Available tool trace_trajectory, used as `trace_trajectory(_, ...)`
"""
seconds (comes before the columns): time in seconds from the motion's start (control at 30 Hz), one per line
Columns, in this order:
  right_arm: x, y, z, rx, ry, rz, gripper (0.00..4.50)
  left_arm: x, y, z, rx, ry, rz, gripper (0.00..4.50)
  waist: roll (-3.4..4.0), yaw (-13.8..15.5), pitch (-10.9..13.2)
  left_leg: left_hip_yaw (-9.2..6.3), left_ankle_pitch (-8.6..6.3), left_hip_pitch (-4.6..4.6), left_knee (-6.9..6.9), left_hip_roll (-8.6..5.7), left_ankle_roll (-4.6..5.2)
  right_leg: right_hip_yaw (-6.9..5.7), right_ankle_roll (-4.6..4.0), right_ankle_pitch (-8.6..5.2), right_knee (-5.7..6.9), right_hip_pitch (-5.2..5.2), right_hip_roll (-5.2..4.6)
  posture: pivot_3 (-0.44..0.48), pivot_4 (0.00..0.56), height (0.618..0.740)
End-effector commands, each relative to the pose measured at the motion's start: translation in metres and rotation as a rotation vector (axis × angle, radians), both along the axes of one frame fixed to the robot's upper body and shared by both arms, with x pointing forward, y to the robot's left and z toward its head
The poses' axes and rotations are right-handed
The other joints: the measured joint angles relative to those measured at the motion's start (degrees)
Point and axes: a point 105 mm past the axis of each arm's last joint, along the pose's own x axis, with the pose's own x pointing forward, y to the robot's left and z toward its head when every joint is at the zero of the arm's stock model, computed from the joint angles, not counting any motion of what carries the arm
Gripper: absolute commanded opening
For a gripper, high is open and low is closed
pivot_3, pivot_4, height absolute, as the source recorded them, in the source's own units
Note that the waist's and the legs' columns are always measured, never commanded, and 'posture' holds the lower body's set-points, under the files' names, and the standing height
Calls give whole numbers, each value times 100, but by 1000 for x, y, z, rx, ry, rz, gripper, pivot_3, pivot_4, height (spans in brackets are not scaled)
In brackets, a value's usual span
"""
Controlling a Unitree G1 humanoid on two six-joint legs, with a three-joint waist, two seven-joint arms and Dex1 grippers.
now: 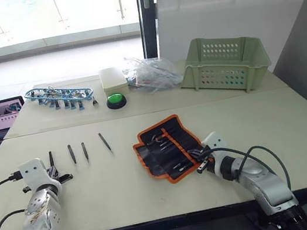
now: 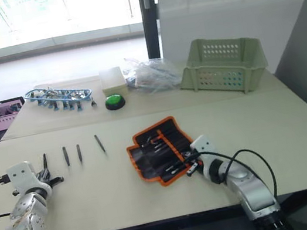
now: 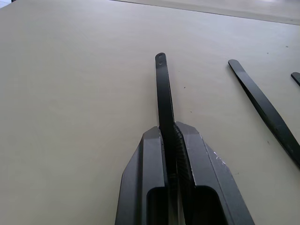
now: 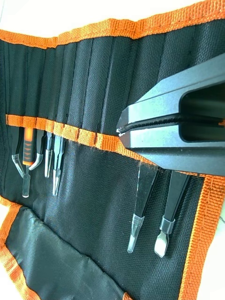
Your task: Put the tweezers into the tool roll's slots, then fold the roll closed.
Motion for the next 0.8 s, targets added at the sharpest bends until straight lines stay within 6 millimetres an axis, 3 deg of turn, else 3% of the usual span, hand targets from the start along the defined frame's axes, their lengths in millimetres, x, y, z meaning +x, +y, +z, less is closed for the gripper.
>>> trace_trajectory(0.03, -3, 6, 0, 1, 7, 28, 0, 2, -21, -22, -38, 68, -79, 36, 0, -2, 0, 0, 0, 0, 0, 0, 0, 0, 0, 0, -1, 0, 0, 0, 150, 725)
trace_trajectory(0.27, -3, 7, -1, 0, 10, 31, 0, 0, -6, -6, 32, 36, -56, 36, -1, -16, 1, 0, 0, -3, 0, 1, 0, -1, 0, 0, -4, -4, 0, 0, 150, 725)
trace_trajectory(0.47, -4, 5, -2, -7, 11, 28, 0, -3, 2, 32, 135, -48, -81, 36, -21, -50, 12, 0, -1, -14, -2, 4, -1, -1, 0, 0, -9, -15, 2, 0, 150, 725)
trace_trajectory(0.63, -5, 2, -1, -10, 10, 21, 0, -2, -15, 77, 174, -167, -183, 36, -79, -64, 30, -1, -1, -47, -3, 11, -1, -7, 1, 2, -19, -36, 2, 0, 150, 725)
trace_trajectory(0.8, -7, 2, -2, -11, 13, 16, 0, -3, -56, 113, 198, -261, -373, 36, -79, -73, 30, -1, -7, -58, -5, 10, -10, -6, 3, 1, -32, -38, -1, 0, 150, 725)
